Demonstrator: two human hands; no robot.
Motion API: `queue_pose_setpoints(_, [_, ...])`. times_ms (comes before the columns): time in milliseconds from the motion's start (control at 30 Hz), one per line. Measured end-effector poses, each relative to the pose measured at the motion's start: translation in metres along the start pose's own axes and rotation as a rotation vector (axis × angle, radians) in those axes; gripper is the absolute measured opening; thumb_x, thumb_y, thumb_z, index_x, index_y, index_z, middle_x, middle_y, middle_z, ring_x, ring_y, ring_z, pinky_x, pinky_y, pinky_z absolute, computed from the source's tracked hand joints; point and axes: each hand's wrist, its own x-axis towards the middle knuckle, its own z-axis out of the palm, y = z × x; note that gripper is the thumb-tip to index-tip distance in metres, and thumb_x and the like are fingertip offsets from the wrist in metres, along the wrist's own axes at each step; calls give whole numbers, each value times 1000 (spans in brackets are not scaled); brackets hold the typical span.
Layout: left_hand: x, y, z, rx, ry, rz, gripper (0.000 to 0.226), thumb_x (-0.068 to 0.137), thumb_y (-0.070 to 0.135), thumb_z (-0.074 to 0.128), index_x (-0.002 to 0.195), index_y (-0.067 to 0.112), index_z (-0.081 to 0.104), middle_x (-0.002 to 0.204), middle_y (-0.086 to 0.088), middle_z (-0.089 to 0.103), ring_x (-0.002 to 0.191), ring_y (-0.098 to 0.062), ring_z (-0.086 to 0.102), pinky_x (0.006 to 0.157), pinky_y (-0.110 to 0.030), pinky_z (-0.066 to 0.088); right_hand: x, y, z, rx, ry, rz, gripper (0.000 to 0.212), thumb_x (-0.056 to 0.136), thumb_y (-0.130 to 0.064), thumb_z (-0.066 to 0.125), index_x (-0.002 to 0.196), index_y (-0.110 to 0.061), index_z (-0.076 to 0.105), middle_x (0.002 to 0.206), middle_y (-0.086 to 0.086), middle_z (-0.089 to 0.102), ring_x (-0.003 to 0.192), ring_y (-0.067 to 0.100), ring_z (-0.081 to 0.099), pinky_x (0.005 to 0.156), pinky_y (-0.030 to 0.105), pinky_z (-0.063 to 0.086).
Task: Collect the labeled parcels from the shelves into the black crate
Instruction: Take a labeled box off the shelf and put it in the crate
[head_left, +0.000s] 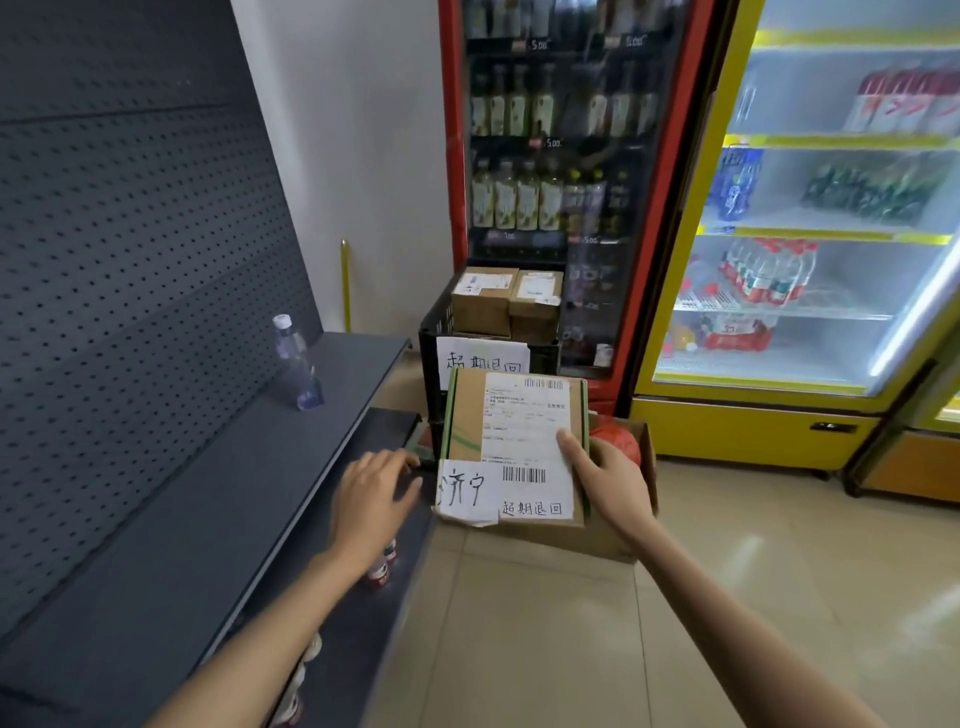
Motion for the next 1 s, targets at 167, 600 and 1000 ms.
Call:
queue_pose_setpoints(167, [76, -37, 44, -18, -23, -3, 17, 79, 20, 69, 94, 19, 61, 86, 5, 63, 82, -19, 57, 73, -37, 45, 87, 0, 30, -31, 11, 8, 81, 68, -92, 23, 89, -24, 64, 82, -8, 70, 80, 15, 66, 78, 44, 52])
queue_pose_setpoints(600, [322, -143, 131, -59, -21, 104, 20, 75, 14, 73, 91, 17, 62, 83, 3, 62, 79, -22, 57, 68, -32, 38, 321, -32, 93, 1, 100, 75, 81, 73, -89, 29, 87, -17, 63, 80, -5, 70, 76, 15, 65, 71, 43, 53])
queue_pose_setpoints(1000, [444, -162, 224, -84, -94, 106, 23, 79, 17, 69, 101, 15, 62, 93, -1, 64, 88, -23, 56, 75, -36, 42, 465, -13, 113, -50, 73, 127, 61, 82, -75, 38, 66, -19, 55, 66, -5, 65, 65, 13, 61, 60, 35, 46])
